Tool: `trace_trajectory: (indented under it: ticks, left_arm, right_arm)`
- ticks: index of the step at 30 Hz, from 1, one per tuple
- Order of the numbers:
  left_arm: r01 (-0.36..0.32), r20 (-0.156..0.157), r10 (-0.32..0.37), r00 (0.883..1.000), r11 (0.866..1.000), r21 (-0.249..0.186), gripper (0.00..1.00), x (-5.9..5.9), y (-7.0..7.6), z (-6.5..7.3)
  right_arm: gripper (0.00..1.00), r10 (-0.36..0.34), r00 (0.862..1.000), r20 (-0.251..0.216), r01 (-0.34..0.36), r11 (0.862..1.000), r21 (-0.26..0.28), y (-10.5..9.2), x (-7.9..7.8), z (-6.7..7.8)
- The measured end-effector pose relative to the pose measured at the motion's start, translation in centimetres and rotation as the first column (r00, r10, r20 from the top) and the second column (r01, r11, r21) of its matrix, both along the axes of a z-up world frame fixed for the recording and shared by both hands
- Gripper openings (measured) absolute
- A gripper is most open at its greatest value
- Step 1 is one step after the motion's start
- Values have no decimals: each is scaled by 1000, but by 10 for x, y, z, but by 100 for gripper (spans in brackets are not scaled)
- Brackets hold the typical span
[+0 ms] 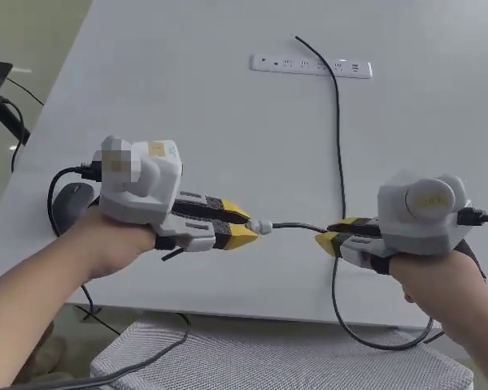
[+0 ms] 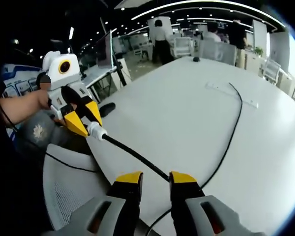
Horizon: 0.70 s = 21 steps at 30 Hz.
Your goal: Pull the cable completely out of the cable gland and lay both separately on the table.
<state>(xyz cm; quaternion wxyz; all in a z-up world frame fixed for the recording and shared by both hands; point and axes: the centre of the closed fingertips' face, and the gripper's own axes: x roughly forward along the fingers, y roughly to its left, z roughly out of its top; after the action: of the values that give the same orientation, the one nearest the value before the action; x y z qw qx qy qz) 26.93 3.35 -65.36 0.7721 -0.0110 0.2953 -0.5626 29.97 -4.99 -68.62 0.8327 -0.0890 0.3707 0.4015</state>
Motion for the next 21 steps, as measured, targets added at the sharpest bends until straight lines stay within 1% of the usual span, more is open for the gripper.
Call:
trace_trajectory:
  ticks: [1, 2, 3, 4, 5, 6, 8, 9, 11, 12, 13, 14, 15, 18, 19, 21]
  left_arm:
    - [1, -1, -1, 1000, 1000, -1, 14, 0, 0, 0]
    - [1, -1, -1, 1000, 1000, -4, 14, 0, -1, 1]
    - [1, -1, -1, 1000, 1000, -5, 14, 0, -1, 1]
    - [4, 1, -4, 1000, 1000, -2, 14, 0, -2, 1]
    - [6, 4, -6, 1000, 1000, -1, 14, 1, -2, 1]
    - [5, 0, -5, 1000, 1000, -5, 14, 1, -2, 1]
    - [5, 0, -5, 1000, 1000, -6, 14, 1, -3, 1]
    - [7, 1, -7, 1000, 1000, -3, 14, 1, -3, 1]
    - [10, -1, -10, 1000, 1000, -2, 14, 1, -3, 0]
    - [10, -2, -10, 1000, 1000, -2, 14, 1, -3, 0]
    - [10, -3, -10, 1000, 1000, -2, 14, 1, -3, 0]
    - [10, -4, -10, 1000, 1000, -2, 14, 1, -2, 0]
    - [9, -4, -9, 1000, 1000, -3, 14, 1, -2, 0]
    - [10, -7, -10, 1000, 1000, -3, 14, 1, -2, 0]
    - [11, -9, -11, 1000, 1000, -3, 14, 0, -2, -1]
    - [10, -10, -11, 1000, 1000, -4, 14, 0, -2, -1]
  right_arm:
    - [24, 23, 999, 37, -22, 1000, -11, 2, 1, 6]
    - [27, 55, 993, 102, -53, 998, -25, 8, 2, 17]
    - [29, 68, 991, 118, -65, 998, -28, 10, 2, 19]
    - [31, 127, 978, 166, -122, 992, -40, 20, 0, 28]
    - [31, 179, 965, 191, -171, 984, -58, 27, -4, 31]
    - [29, 254, 944, 213, -239, 967, -93, 37, -9, 33]
    - [26, 330, 912, 243, -304, 942, -139, 48, -13, 33]
    - [25, 384, 885, 263, -351, 922, -163, 56, -17, 32]
    - [25, 431, 866, 255, -393, 900, -188, 63, -21, 26]
    - [24, 443, 861, 249, -402, 893, -201, 64, -22, 23]
    - [22, 461, 853, 243, -413, 882, -226, 64, -22, 19]
    - [20, 473, 847, 242, -418, 875, -245, 63, -21, 16]
    - [19, 487, 839, 241, -431, 867, -251, 64, -22, 15]
    - [15, 488, 837, 250, -436, 868, -237, 66, -21, 18]
    - [14, 494, 831, 255, -443, 866, -233, 68, -21, 19]
    - [11, 511, 819, 262, -459, 857, -236, 71, -23, 19]
